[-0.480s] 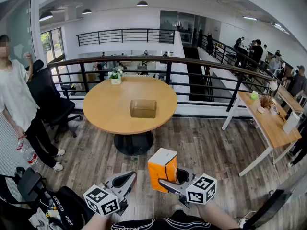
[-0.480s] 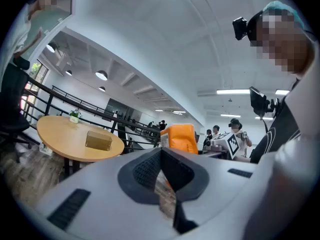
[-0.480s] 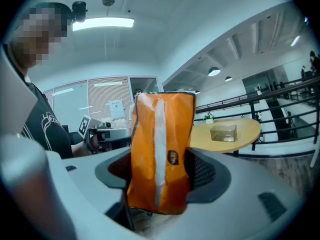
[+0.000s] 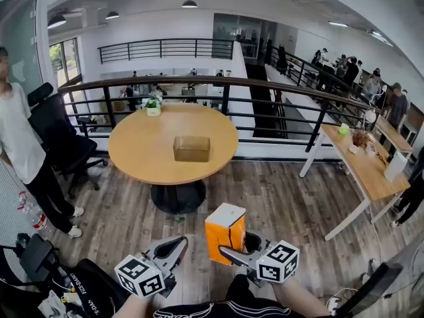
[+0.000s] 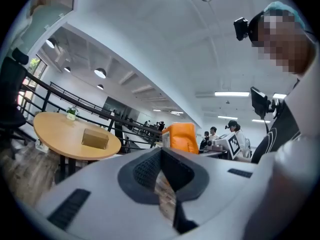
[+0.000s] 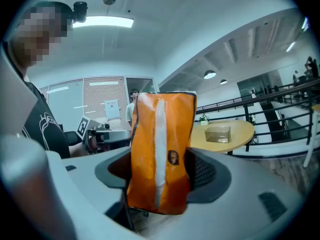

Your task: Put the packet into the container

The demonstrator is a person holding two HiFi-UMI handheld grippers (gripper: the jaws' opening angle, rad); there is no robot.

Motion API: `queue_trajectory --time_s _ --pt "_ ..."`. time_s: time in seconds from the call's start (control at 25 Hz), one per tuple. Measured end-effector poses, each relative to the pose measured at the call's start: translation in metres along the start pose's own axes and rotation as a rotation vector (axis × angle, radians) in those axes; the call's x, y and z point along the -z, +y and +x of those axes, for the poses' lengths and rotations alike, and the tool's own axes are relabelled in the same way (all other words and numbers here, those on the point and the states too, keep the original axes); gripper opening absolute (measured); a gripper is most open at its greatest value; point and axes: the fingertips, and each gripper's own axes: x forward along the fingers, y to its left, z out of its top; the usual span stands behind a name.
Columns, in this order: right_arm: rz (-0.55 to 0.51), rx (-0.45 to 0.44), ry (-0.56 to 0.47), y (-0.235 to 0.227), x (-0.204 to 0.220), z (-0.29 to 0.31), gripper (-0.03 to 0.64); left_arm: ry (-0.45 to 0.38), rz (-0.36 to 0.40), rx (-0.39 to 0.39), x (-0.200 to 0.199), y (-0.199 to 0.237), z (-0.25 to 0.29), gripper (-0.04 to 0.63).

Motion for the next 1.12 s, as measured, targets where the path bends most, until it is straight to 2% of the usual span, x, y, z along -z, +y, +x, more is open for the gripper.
queue_trajectory --time_s 0.52,1.12 --pt "-0.016 -0.019 0.006 -0.025 -0.005 0.012 0.311 -0.009 0.018 -0.018 -0.007 0.015 0.019 0.006" --pt "0.047 -0.065 0.035 -0.111 -0.008 0.067 0.311 0.052 -0.021 -0.090 -0.006 0.090 0.078 0.006"
